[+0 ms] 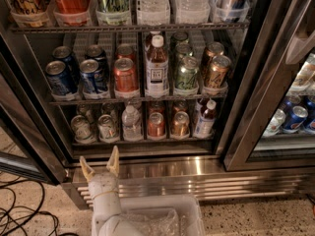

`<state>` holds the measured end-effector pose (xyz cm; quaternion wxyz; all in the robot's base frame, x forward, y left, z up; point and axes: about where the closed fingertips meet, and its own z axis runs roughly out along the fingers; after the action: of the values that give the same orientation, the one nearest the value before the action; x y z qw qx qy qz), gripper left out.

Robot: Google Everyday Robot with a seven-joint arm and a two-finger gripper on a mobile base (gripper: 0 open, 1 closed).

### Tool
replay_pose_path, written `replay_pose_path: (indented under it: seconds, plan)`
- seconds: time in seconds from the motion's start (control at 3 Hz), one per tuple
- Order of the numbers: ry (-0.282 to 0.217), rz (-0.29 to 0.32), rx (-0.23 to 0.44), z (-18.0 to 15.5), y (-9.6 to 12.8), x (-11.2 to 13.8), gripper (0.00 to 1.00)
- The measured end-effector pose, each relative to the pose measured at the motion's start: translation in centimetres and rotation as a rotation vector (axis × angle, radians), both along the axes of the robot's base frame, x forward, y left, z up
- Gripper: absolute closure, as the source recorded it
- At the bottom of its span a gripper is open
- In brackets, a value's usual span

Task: Pick 7up can from bottom shelf of fridge

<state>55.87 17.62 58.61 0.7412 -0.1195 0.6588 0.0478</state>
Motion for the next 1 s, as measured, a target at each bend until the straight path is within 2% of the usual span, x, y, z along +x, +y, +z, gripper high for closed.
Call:
replay_pose_path:
  seconds: [1.0]
  plan:
    - [-0.065,-0.027,0.03,1.6,-0.3,4.1,0.3]
